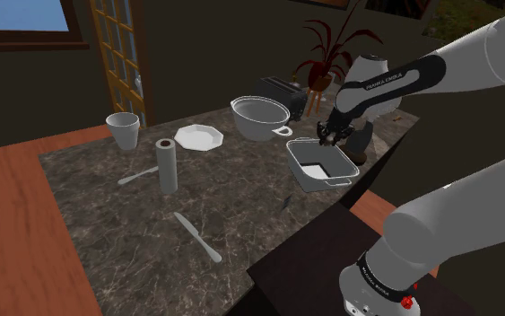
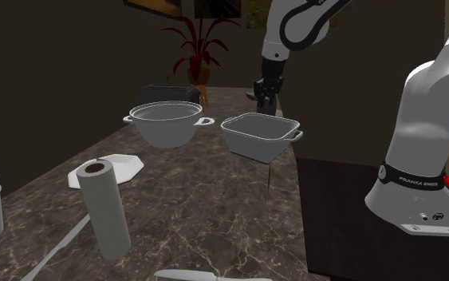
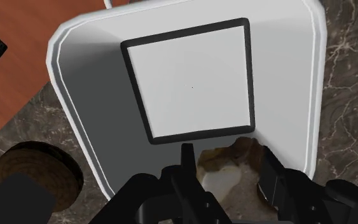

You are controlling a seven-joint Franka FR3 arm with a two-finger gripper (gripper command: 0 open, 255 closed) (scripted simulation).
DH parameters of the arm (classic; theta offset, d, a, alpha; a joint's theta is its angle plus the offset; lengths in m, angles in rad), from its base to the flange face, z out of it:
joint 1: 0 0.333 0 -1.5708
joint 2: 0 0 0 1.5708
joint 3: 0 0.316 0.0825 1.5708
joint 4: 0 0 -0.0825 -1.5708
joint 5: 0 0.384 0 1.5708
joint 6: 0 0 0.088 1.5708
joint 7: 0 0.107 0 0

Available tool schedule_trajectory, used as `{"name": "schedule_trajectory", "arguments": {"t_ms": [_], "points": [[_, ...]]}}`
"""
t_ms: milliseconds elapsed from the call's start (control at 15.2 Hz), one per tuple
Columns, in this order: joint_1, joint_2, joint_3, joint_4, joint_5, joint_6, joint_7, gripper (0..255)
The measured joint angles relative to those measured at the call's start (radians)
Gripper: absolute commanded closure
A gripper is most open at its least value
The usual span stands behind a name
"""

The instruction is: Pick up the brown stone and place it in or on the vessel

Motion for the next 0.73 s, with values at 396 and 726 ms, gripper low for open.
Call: {"name": "schedule_trajectory", "arguments": {"t_ms": [396, 726], "points": [[-0.022, 0.025, -0.043, -0.036, -0.011, 0.066, -0.049, 255], [-0.02, 0.087, -0.05, -0.057, -0.01, 0.149, -0.044, 255]]}}
